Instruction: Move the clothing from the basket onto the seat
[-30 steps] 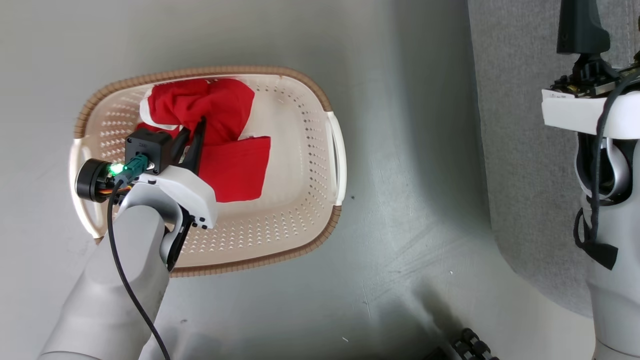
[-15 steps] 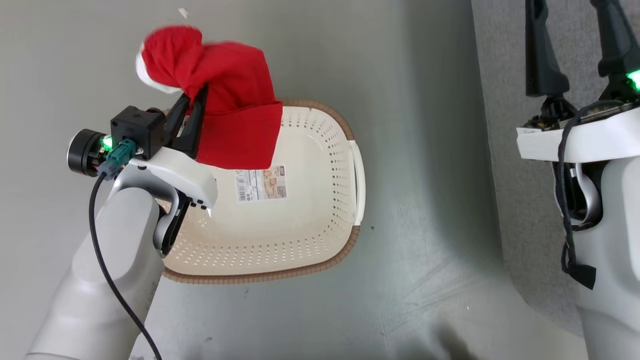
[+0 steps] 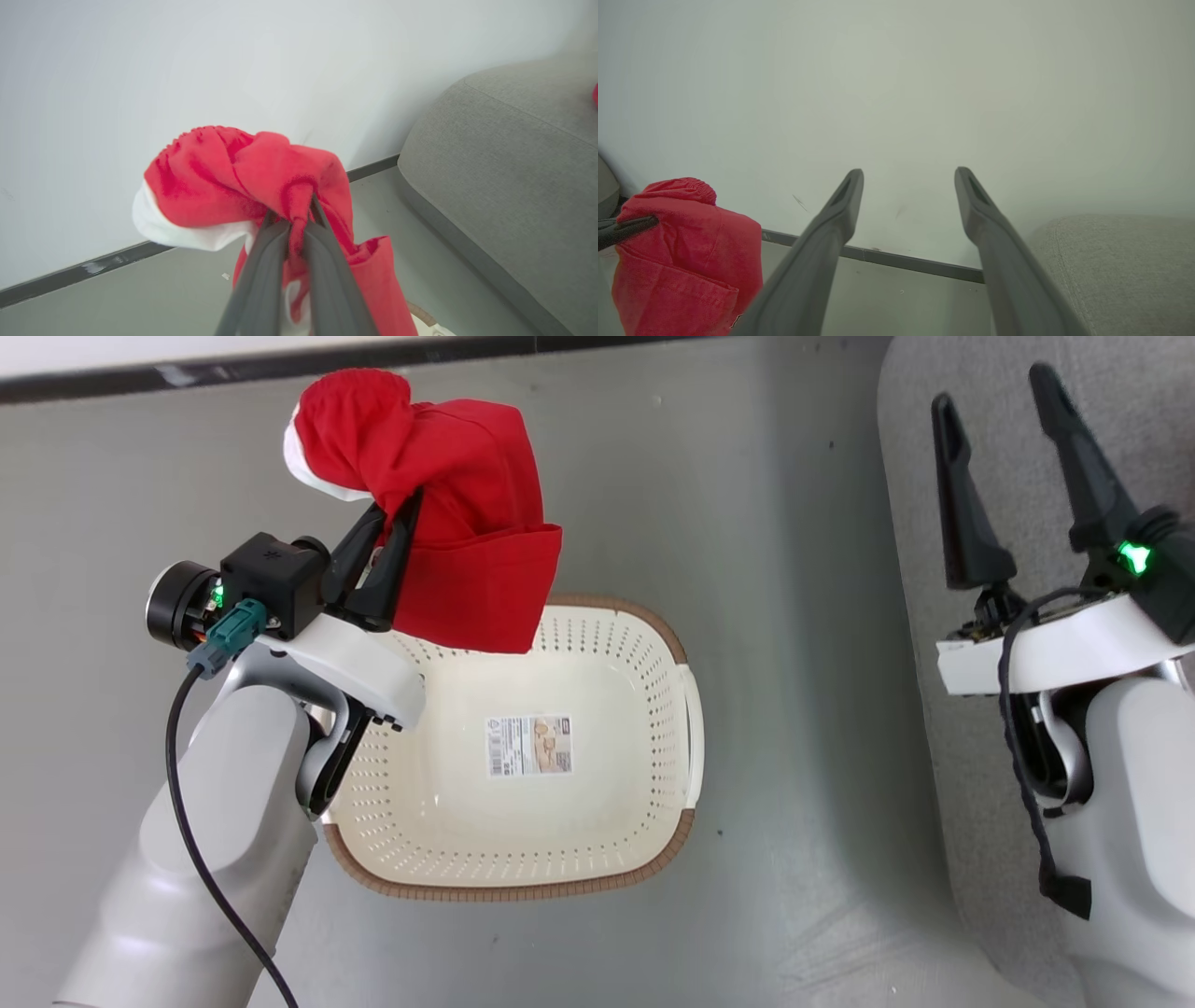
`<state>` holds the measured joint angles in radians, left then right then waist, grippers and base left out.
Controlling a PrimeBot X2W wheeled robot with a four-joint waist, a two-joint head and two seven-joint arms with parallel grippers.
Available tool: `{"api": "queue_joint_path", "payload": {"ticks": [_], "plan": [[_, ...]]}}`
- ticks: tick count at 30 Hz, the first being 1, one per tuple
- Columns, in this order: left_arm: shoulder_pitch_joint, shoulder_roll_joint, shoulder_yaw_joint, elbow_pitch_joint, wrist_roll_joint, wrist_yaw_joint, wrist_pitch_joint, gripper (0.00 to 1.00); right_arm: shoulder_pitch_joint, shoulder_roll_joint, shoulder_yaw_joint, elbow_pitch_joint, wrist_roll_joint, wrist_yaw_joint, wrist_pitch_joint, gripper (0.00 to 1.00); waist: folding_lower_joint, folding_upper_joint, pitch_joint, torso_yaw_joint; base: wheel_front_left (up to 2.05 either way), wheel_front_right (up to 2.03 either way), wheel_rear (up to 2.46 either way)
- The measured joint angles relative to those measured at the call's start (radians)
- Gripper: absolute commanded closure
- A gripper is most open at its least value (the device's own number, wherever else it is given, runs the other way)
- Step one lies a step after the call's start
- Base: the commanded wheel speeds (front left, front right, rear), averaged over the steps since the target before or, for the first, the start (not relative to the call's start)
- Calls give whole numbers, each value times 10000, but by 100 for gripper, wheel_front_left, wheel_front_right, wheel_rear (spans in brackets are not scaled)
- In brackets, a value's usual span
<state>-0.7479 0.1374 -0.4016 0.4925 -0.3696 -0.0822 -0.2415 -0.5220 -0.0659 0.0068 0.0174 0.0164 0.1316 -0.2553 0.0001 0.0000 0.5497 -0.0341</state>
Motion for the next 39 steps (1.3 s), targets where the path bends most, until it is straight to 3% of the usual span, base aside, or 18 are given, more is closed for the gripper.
{"api": "queue_joint_path", "payload": {"ticks": [25, 39], "plan": [[717, -8, -690, -1118, -763, -276, 1434, 100, 2033, -165, 826, 1012, 44, -2, 0, 0, 0, 0, -2892, 426, 0, 0, 0], [1532, -58, -1444, -2171, -1078, -362, 2151, 100, 2319, -1331, 2395, 1638, 1572, 0, 0, 0, 0, 0, -4222, 593, 0, 0, 0]]}}
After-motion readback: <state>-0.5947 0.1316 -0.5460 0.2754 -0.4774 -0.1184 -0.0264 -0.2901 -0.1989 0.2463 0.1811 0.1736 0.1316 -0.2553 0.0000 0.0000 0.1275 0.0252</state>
